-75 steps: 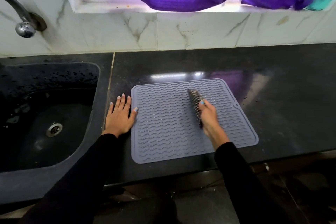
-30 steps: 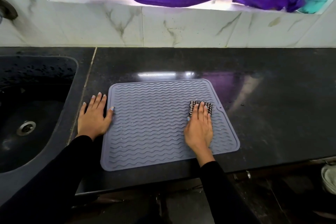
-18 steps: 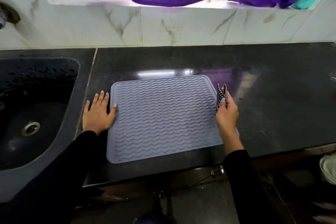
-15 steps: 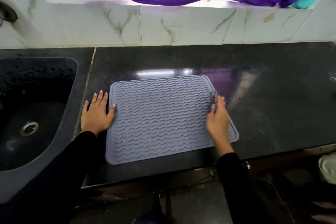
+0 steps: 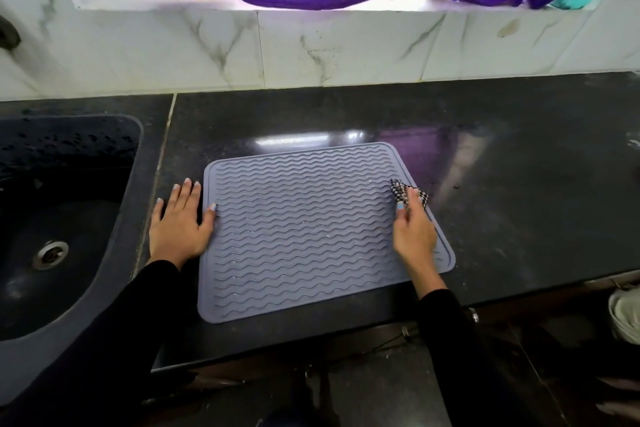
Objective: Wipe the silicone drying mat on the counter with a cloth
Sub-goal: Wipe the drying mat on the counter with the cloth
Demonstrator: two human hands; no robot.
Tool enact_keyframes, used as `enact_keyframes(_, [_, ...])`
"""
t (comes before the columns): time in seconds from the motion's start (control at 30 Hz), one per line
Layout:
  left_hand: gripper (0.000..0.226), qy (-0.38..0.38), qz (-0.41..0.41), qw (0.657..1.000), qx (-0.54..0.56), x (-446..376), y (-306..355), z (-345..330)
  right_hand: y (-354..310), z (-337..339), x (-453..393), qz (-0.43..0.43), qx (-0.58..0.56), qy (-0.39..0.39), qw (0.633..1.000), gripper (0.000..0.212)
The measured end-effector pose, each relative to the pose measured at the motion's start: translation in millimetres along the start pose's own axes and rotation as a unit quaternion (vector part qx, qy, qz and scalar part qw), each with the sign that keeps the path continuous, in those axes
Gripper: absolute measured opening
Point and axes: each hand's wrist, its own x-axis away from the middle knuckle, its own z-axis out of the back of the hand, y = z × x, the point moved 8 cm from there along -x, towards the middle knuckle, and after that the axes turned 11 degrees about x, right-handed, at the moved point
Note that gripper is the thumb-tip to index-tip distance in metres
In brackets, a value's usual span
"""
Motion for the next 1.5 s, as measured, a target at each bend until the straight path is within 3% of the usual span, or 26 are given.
enact_keyframes(0.03, [0.074,-0.002,0.001,1.0,0.0,0,0,0,8,5,-7,-0.038,-0.11,-0.001,0.993,0.043])
enact_keyframes(0.1, [0.074,-0.003,0.003,1.0,-0.002,0,1,1,21,21,-18,-0.123,-0.319,0.023,0.939,0.035])
enact_keyframes(0.17, [0.075,-0.003,0.005,1.0,-0.001,1,0,1,30,31,-25,-0.187,-0.41,0.054,0.891,0.032])
enact_keyframes(0.2, [0.074,-0.002,0.004,1.0,0.0,1,-1,1,27,34,-28,-0.195,-0.408,0.065,0.89,0.033])
enact_keyframes(0.27, [0.073,-0.006,0.002,1.0,-0.002,1,-1,0,9,41,-32,-0.137,-0.267,0.095,0.949,0.037])
enact_keyframes(0.33, [0.071,-0.01,0.001,1.0,-0.002,0,-2,-1,-23,31,-30,-0.017,-0.099,0.072,0.992,0.042])
enact_keyframes(0.43, [0.07,-0.006,0.001,1.0,0.0,-2,-3,-2,-48,-19,-18,0.094,0.09,-0.02,0.991,0.051])
enact_keyframes(0.53, [0.066,-0.007,-0.001,1.0,-0.004,-3,-5,-4,-47,-43,-18,0.125,0.237,0.005,0.963,0.059])
enact_keyframes(0.73, [0.053,-0.039,0.007,0.999,-0.017,-7,-1,-5,-52,-43,-25,0.145,0.257,-0.029,0.955,0.059])
enact_keyframes(0.8, [0.053,-0.043,0.003,0.999,-0.022,-8,1,-4,-52,-34,-30,0.127,0.151,-0.041,0.979,0.052])
enact_keyframes(0.87, [0.053,-0.041,-0.003,0.999,-0.016,-7,1,-3,-41,-18,-43,0.05,-0.029,-0.039,0.998,0.037])
enact_keyframes(0.93, [0.056,-0.035,-0.001,0.999,-0.012,-7,0,-3,-30,-3,-54,-0.054,-0.203,-0.009,0.978,0.029])
enact_keyframes(0.97, [0.059,-0.03,-0.001,0.999,-0.01,-6,0,-3,-29,3,-57,-0.088,-0.236,0.005,0.968,0.029])
enact_keyframes(1.03, [0.06,-0.021,0.0,1.0,-0.003,-6,1,-1,-45,10,-54,-0.066,-0.172,0.015,0.983,0.034])
enact_keyframes(1.1, [0.06,-0.019,0.003,1.0,0.013,-6,0,-1,-71,2,-48,0.033,-0.069,0.001,0.997,0.04])
enact_keyframes(1.2, [0.07,-0.005,0.009,0.999,0.051,-6,-3,2,-94,-40,-30,0.145,0.088,-0.039,0.985,0.048])
enact_keyframes(1.3, [0.074,-0.006,0.009,0.999,0.032,-8,-4,1,-87,-67,-33,0.158,0.216,-0.045,0.962,0.056])
enact_keyframes(1.43, [0.075,0.006,0.005,1.0,0.007,-8,0,-1,-89,-65,-37,0.184,0.216,-0.062,0.957,0.053])
enact_keyframes(1.5, [0.075,0.005,0.007,1.0,0.005,-8,0,-1,-86,-56,-39,0.173,0.138,-0.079,0.972,0.05])
